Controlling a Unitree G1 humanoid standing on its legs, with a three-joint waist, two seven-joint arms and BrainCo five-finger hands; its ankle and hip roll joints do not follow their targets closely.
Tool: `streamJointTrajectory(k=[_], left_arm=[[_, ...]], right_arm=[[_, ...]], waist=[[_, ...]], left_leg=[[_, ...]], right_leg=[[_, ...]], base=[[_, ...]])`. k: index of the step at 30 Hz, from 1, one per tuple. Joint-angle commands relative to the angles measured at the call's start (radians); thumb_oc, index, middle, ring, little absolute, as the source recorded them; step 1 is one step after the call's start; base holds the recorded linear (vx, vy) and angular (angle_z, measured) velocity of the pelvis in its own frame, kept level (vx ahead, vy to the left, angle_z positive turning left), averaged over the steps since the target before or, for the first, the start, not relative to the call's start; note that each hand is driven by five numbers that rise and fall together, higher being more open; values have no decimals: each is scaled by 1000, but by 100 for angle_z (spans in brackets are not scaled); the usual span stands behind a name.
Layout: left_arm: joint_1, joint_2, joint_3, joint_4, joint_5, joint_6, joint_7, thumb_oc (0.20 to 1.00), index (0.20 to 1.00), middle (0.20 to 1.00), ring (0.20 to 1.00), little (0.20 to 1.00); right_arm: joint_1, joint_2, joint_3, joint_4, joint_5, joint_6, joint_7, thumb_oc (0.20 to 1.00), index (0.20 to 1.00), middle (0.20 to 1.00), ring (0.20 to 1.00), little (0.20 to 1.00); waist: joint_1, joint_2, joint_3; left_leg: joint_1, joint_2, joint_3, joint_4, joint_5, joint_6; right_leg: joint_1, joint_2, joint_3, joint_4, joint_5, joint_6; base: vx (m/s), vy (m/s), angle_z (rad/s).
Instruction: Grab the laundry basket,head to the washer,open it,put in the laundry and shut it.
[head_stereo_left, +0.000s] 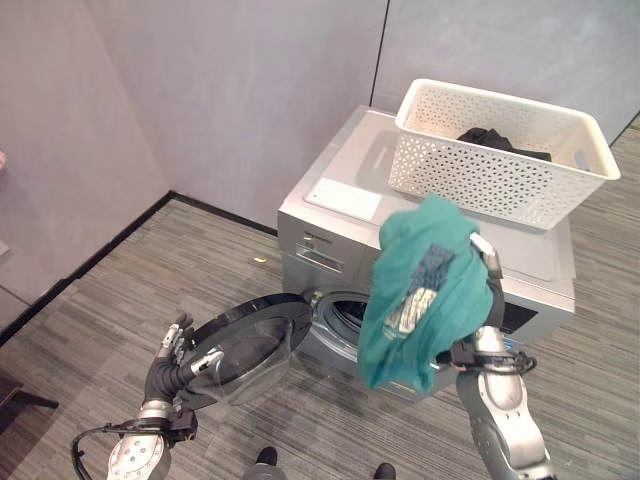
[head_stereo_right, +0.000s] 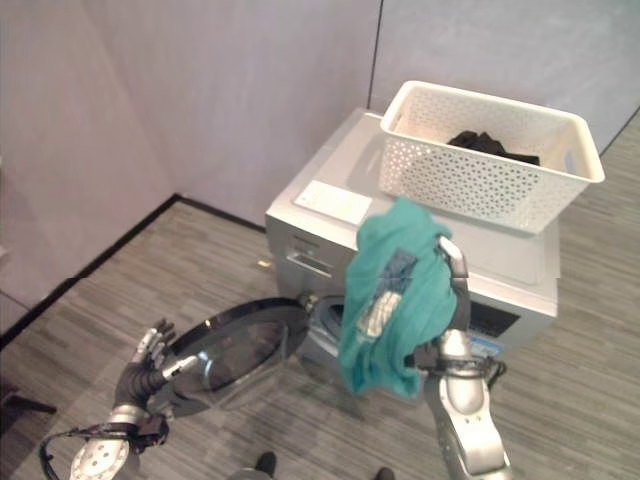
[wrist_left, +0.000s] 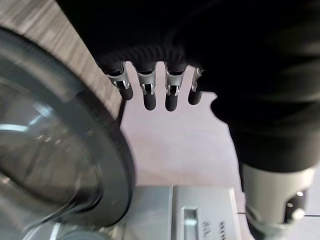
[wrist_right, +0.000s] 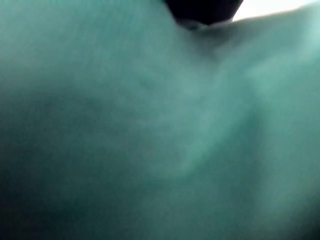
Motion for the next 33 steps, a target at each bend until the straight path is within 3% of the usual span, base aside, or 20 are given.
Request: streamJointTrajectory(k=[1,6,13,18,24,28,33], left_arm=[[-12,20,16,3,42,-37,-12,1000,1000,1000,1000,1000],[-9,-1,20,39,53,-47,-35,1000,1000,1000,1000,1000],[-48,-4,19,75,49,-80,-20,1000,1000,1000,1000,1000],[-105,-17,38,57,21,-110,28,1000,1000,1000,1000,1000],[-182,-35,62,47,-58,-145,76,1000,1000,1000,1000,1000],[-255,-49,53,40,-113,-163,102,1000,1000,1000,1000,1000],[-293,-71,30,18,-147,-172,112,1000,1000,1000,1000,1000]], right_arm=[[-31,-47,-33,-99,147,-50,108,200,200,200,200,200],[90,-59,43,-55,314,5,252,200,200,200,200,200],[135,-49,142,19,426,24,325,200,200,200,200,200],[132,-30,211,158,468,40,324,200,200,200,200,200],[85,-3,188,321,512,27,289,200,200,200,200,200],[31,31,143,414,518,-3,246,200,200,200,200,200],[-75,76,88,474,548,-51,196,200,200,200,200,200]], waist=[[-18,33,-2],[-49,33,7],[-76,58,38],[-93,84,100],[-103,104,196],[-109,109,273],[-110,128,316]], left_leg=[[19,18,169,3,-69,52],[37,31,216,3,-71,47],[45,29,253,3,-74,48],[22,16,273,3,-71,59],[-55,-2,297,15,-49,79],[-166,-13,293,115,-62,88],[-307,-32,275,215,-77,94]], right_leg=[[112,17,-17,31,-181,-27],[90,20,29,27,-170,-20],[66,13,71,23,-158,-12],[3,-6,108,40,-139,-3],[-136,-28,159,118,-128,-2],[-228,-60,167,194,-133,-4],[-316,-100,158,244,-133,-4]], base=[[-10,6,-12],[-23,9,-34],[-33,17,-31],[-100,62,-18],[-160,81,-29],[-147,33,-11],[-82,37,5]])
